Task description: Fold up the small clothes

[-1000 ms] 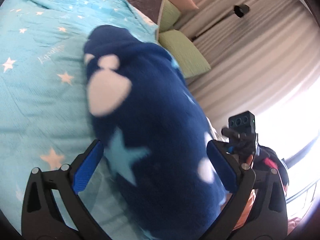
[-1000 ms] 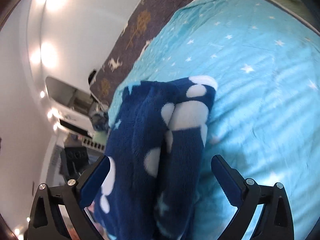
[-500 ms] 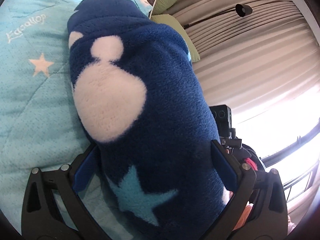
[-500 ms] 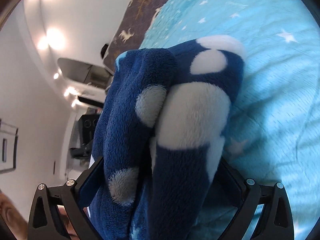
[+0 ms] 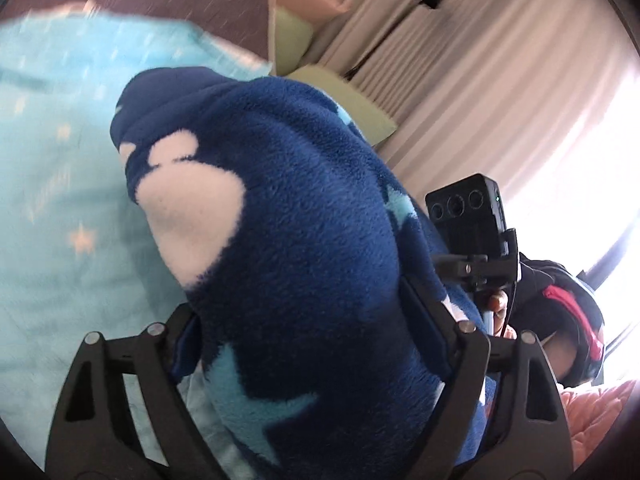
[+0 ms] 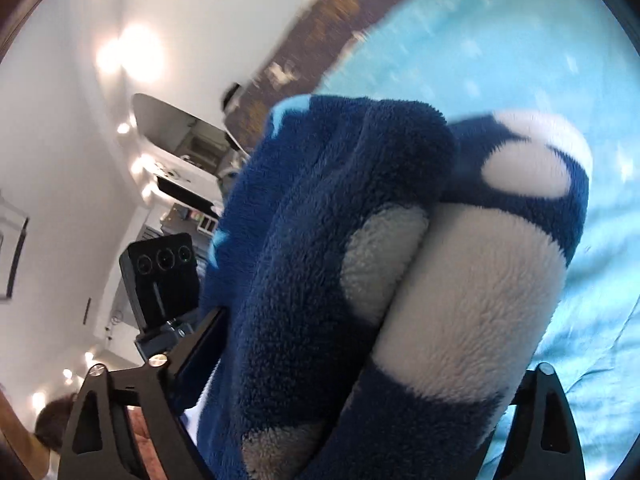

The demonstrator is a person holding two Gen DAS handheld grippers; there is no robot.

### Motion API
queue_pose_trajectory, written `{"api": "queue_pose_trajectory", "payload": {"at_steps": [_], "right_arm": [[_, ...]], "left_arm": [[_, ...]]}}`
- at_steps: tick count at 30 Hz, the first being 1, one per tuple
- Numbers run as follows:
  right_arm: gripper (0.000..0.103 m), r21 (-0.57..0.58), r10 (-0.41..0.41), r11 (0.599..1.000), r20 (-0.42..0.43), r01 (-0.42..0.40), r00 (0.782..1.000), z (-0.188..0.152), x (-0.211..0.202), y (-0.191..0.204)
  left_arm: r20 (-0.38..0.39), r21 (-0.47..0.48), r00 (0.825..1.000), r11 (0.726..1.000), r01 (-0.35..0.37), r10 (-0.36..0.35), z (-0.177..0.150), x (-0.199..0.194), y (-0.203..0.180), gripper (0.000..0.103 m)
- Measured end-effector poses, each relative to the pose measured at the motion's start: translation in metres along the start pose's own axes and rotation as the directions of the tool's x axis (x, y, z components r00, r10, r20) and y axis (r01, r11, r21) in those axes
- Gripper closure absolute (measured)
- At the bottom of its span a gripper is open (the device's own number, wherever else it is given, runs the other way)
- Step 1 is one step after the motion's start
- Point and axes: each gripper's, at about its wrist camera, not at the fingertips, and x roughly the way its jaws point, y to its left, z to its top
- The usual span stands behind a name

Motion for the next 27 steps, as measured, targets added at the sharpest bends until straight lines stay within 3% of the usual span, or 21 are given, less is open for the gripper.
{"api": "queue_pose_trajectory", "payload": {"at_steps": [3, 6, 11, 19, 21, 24, 27], "right_arm": [[0.016, -0.082, -0.014, 0.996, 0.081, 0.021, 0.997, 0.019, -0.027, 0.033], [0.016, -0.153, -0.033, 0.987, 0.141, 0.054, 0.989, 0.061, -0.048, 0.061], [0.016, -0.208, -0.047, 0.974, 0.203, 0.091, 0.978, 0.141, -0.062, 0.080], [0.016, -0.101, -0.079, 0.989, 0.235, 0.105, 0.969, 0.233, -0.038, 0.022], [0.016, -0.062, -0.072, 0.994, 0.230, 0.089, 0.970, 0.253, -0.025, -0.002], [0.016, -0.004, -0.081, 0.996, 0.225, 0.084, 0.971, 0.278, 0.001, -0.041], [0.016, 0.061, -0.114, 0.993, 0.194, 0.104, 0.974, 0.294, 0.035, -0.083]], "left_arm": [[0.046, 0.102, 0.999, 0.995, -0.019, 0.015, 0.036, -0.013, -0.025, 0.017], [0.099, 0.183, 0.994, 0.981, -0.062, 0.045, 0.080, -0.017, -0.047, 0.017], [0.133, 0.223, 0.988, 0.968, -0.113, 0.085, 0.155, 0.005, -0.047, 0.016], [0.072, 0.073, 0.991, 0.991, -0.116, 0.111, 0.242, 0.070, 0.032, 0.017], [0.066, 0.029, 0.990, 0.992, -0.125, 0.123, 0.247, 0.076, 0.057, 0.017], [0.064, -0.036, 0.981, 0.983, -0.182, 0.184, 0.257, 0.096, 0.100, 0.017], [0.080, -0.131, 0.954, 0.952, -0.278, 0.289, 0.252, 0.112, 0.149, 0.017]]}}
